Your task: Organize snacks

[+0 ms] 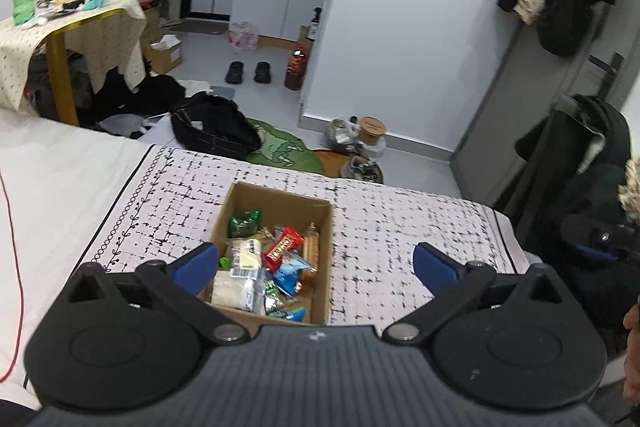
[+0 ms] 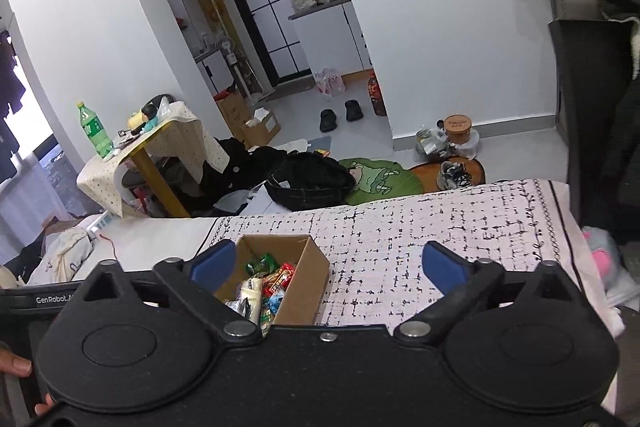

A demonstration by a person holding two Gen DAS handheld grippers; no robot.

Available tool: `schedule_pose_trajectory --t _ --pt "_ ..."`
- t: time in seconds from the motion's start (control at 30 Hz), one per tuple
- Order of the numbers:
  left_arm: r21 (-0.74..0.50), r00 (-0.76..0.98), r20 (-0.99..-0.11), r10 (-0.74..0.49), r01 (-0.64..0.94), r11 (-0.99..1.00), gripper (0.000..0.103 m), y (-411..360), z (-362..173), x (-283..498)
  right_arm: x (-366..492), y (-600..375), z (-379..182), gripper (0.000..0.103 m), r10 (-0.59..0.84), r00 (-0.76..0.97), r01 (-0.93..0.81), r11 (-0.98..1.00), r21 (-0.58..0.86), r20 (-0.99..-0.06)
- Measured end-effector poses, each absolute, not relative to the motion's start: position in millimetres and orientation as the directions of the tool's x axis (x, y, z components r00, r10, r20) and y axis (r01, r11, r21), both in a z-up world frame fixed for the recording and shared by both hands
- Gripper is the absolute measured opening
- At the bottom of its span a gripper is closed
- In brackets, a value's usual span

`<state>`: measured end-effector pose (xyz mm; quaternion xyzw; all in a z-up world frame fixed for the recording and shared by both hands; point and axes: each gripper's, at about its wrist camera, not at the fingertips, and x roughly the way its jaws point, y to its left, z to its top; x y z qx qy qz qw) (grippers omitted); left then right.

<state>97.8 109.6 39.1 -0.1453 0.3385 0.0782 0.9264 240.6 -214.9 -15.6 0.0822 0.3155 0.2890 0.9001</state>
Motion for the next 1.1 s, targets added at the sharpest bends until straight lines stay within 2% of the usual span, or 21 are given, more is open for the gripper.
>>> schedule_pose_trajectory --t 0.4,0.6,0.73,1.1 --pt "-0.186 0.761 -0.649 0.004 -0.163 0.969 0.103 90 64 58 185 -235 3 0.103 0.511 0.667 -0.433 0.858 0.276 -0.542" --pt "-0.125 0.771 -0.637 0.014 -0.121 0.985 0.103 79 74 37 158 -239 5 0.103 0.506 0.665 -0.440 0.860 0.259 -0.550" --pt "-0.107 0.773 -0.633 0.022 -0.116 0.988 0.103 77 77 24 146 -242 4 0.103 0.524 0.650 -0.426 0.851 0.308 -0.550" --pt "-0.056 0.770 -0.635 0.065 -0.130 0.990 0.103 71 73 -5 120 -235 -10 0.103 0.498 0.648 -0.412 0.866 0.284 -0.576"
